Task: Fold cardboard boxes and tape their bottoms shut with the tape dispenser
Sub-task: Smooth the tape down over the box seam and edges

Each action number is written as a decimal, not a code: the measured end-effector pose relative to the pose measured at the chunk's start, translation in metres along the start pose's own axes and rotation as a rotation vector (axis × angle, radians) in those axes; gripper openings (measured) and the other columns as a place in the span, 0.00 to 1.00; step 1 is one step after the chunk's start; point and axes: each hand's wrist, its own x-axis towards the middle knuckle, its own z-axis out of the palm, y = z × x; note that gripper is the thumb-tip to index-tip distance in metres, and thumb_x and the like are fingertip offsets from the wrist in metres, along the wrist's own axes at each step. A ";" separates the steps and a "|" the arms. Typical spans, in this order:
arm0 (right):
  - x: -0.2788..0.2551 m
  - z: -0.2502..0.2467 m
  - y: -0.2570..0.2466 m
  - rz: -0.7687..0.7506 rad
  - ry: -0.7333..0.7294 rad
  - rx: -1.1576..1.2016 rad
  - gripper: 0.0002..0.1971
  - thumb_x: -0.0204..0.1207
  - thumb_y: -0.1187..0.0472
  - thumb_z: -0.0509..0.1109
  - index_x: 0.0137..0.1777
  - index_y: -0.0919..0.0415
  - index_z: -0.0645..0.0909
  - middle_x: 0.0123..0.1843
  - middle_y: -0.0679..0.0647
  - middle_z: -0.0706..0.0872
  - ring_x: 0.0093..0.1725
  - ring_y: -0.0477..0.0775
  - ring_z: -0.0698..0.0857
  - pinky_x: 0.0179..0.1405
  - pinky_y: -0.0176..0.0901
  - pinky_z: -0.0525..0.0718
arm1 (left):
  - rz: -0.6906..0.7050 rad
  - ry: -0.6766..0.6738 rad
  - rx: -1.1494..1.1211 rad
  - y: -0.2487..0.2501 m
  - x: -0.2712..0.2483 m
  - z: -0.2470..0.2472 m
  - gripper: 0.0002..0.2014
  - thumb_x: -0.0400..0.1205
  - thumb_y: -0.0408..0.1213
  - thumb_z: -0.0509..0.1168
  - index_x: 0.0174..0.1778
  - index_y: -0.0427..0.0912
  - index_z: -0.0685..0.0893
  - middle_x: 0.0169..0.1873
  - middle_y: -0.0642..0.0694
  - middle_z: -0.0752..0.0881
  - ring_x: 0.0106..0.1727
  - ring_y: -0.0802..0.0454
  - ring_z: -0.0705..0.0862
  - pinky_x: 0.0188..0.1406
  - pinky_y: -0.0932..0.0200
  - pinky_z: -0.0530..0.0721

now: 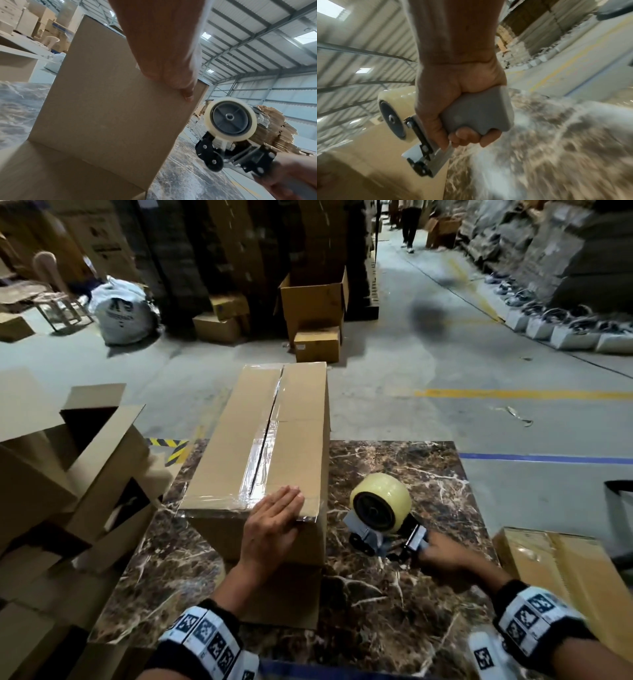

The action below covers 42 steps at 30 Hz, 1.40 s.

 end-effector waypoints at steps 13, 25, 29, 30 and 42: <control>0.044 0.090 0.035 0.269 -0.030 1.308 0.04 0.67 0.66 0.66 0.37 0.67 0.76 0.28 0.58 0.74 0.20 0.53 0.74 0.19 0.41 0.75 | -0.030 -0.005 0.023 0.005 -0.001 0.001 0.26 0.72 0.39 0.64 0.68 0.39 0.86 0.70 0.44 0.83 0.73 0.46 0.79 0.69 0.46 0.78; 0.030 0.078 0.045 0.295 0.381 -0.169 0.24 0.74 0.37 0.70 0.29 0.56 0.73 0.29 0.53 0.79 0.34 0.57 0.85 0.26 0.42 0.67 | -0.081 -0.069 0.074 0.016 -0.005 -0.003 0.36 0.66 0.30 0.79 0.73 0.38 0.80 0.74 0.43 0.79 0.77 0.45 0.75 0.77 0.49 0.67; 0.000 0.060 -0.021 0.129 0.576 -0.188 0.20 0.81 0.43 0.68 0.34 0.57 0.78 0.30 0.53 0.82 0.33 0.55 0.83 0.28 0.41 0.70 | -0.144 -0.194 0.011 0.020 -0.001 -0.014 0.35 0.74 0.50 0.73 0.78 0.43 0.75 0.78 0.49 0.72 0.81 0.50 0.68 0.81 0.50 0.64; -0.008 0.058 -0.044 0.045 0.609 -0.125 0.18 0.81 0.45 0.68 0.36 0.57 0.82 0.32 0.52 0.84 0.34 0.54 0.83 0.30 0.42 0.74 | -0.158 -0.234 -0.034 0.021 0.002 -0.018 0.35 0.75 0.56 0.67 0.78 0.45 0.73 0.79 0.50 0.71 0.82 0.52 0.67 0.82 0.50 0.63; 0.021 0.110 -0.227 -0.261 0.317 0.796 0.49 0.68 0.16 0.53 0.84 0.44 0.61 0.83 0.52 0.69 0.78 0.60 0.71 0.79 0.70 0.65 | -0.112 -0.441 -0.052 -0.071 0.071 -0.052 0.36 0.83 0.63 0.45 0.82 0.46 0.69 0.84 0.43 0.61 0.85 0.46 0.60 0.83 0.45 0.62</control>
